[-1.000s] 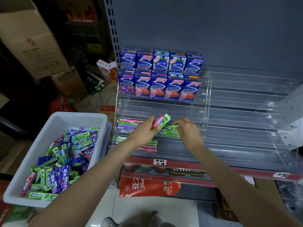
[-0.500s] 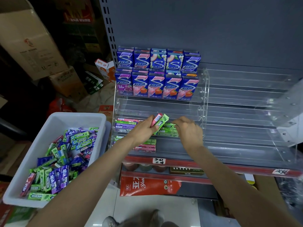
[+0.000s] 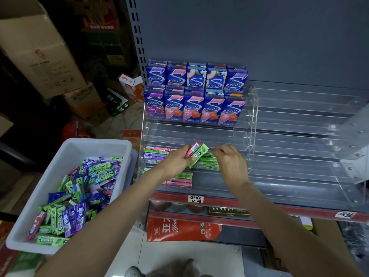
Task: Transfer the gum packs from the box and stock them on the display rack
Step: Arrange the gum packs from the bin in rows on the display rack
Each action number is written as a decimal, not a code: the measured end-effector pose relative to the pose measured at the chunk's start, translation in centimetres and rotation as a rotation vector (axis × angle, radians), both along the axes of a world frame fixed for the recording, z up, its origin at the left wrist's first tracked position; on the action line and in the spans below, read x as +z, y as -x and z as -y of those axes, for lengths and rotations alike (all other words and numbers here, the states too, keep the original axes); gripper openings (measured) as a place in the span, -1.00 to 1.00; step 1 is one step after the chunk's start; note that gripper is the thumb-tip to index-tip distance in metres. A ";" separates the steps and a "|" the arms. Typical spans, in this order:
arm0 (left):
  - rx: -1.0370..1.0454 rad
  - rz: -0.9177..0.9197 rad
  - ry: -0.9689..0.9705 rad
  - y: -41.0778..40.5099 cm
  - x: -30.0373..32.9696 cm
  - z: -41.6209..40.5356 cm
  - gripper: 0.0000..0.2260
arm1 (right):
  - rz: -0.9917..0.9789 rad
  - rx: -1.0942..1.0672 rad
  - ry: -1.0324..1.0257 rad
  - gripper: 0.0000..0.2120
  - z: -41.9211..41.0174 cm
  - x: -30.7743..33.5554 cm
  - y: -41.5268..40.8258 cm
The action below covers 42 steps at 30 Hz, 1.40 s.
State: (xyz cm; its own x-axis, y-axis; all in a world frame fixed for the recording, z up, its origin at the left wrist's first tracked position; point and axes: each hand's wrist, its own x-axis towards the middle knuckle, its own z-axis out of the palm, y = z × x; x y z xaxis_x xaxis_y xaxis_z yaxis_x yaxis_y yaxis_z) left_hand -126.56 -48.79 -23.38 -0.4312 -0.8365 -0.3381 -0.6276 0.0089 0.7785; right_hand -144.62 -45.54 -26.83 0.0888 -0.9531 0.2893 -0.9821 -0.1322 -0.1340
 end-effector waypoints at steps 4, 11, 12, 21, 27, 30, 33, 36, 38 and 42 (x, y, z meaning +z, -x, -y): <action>-0.008 -0.003 -0.007 -0.1 -0.1 0.1 -0.72 | 0.067 -0.012 0.014 -0.46 0.4 -0.1 0.5; -0.027 -0.021 -0.002 -0.2 -0.3 0.4 -0.75 | 0.186 0.040 -0.158 -0.61 0.4 -0.6 1.7; -0.032 -0.020 0.014 -0.2 -0.3 0.4 -0.76 | 0.184 0.051 -0.193 -0.60 0.4 -0.7 1.7; 0.272 -0.358 -0.080 -0.5 -0.8 1.0 -0.90 | 0.248 0.026 -0.314 -0.77 0.3 1.1 1.4; 0.391 -0.404 -0.124 -0.7 -0.5 1.0 -0.86 | 0.191 0.034 -0.354 -0.71 0.4 1.0 0.7; 0.418 -0.414 -0.137 -1.1 -0.6 0.8 -0.89 | 0.115 0.071 -0.363 -0.64 0.5 0.9 0.6; 0.428 -0.422 -0.139 -1.5 -0.6 0.7 -0.87 | 0.086 0.121 -0.347 -0.55 0.7 0.2 0.5; 0.450 -0.439 -0.142 -1.8 -0.5 0.6 -0.85 | 0.156 0.107 -0.315 -0.55 1.1 0.0 0.5; 0.453 -0.441 -0.137 -2.0 -0.4 0.6 -0.83 | 0.165 0.102 -0.313 -0.54 1.4 -0.1 0.4; 0.449 -0.422 -0.115 -2.3 -0.4 0.5 -0.84 | 0.158 0.116 -0.335 -0.49 1.9 -0.3 0.3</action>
State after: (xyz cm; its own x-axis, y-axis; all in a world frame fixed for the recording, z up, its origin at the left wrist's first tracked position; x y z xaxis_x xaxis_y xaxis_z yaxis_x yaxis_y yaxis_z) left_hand -124.30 -49.34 -23.77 -0.1619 -0.9354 -0.3143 -0.1893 -0.2831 0.9402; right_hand -144.94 -47.41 -27.15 0.1811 -0.9833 -0.0173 -0.9269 -0.1648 -0.3371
